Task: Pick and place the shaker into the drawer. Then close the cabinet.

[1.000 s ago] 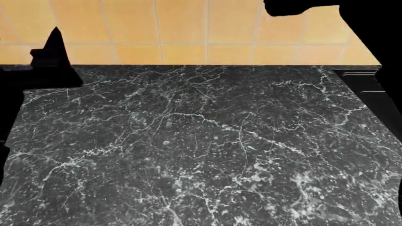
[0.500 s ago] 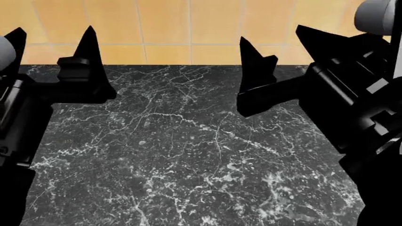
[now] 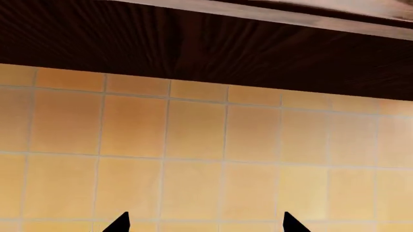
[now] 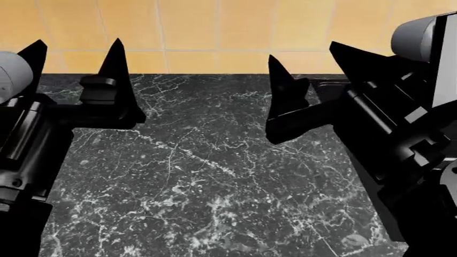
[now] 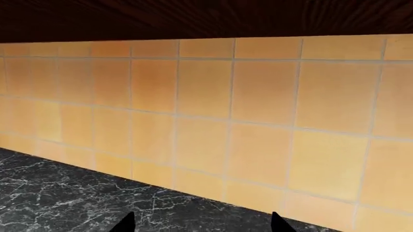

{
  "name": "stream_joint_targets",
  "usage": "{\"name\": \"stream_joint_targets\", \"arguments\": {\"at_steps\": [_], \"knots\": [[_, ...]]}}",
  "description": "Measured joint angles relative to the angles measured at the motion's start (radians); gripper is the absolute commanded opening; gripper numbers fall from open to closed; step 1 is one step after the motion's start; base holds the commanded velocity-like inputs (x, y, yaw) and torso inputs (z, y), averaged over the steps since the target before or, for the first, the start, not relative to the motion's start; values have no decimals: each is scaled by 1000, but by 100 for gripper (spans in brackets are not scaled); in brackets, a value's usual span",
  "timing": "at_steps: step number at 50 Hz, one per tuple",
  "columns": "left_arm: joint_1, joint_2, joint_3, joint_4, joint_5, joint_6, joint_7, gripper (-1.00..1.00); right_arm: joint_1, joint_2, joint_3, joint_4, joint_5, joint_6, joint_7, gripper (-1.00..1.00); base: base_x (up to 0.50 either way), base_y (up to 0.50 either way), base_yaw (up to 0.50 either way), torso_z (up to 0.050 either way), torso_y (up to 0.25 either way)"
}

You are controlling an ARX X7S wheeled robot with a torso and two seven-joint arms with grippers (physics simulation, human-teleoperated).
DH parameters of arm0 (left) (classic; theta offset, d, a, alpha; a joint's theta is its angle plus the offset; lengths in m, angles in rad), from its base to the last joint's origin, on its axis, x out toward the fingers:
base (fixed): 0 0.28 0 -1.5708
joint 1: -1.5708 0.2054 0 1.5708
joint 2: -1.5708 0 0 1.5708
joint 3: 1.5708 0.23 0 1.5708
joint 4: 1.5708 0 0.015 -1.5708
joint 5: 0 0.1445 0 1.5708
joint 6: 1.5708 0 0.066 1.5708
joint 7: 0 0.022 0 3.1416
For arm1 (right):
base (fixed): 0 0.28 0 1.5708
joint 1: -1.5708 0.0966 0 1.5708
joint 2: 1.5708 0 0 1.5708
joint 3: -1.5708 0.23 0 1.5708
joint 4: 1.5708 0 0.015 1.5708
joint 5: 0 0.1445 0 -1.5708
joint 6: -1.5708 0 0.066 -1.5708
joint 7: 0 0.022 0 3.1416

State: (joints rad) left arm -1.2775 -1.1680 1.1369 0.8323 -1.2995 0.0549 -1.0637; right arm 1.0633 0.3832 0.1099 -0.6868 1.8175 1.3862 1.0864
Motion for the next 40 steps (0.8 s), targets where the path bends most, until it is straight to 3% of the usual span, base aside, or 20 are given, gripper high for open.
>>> {"name": "stream_joint_targets", "arguments": {"at_steps": [40], "knots": [[32, 19, 3, 6, 13, 4, -2, 100, -10, 26, -23, -21, -18, -51, -29, 100, 2, -500, 0, 0, 0]]}}
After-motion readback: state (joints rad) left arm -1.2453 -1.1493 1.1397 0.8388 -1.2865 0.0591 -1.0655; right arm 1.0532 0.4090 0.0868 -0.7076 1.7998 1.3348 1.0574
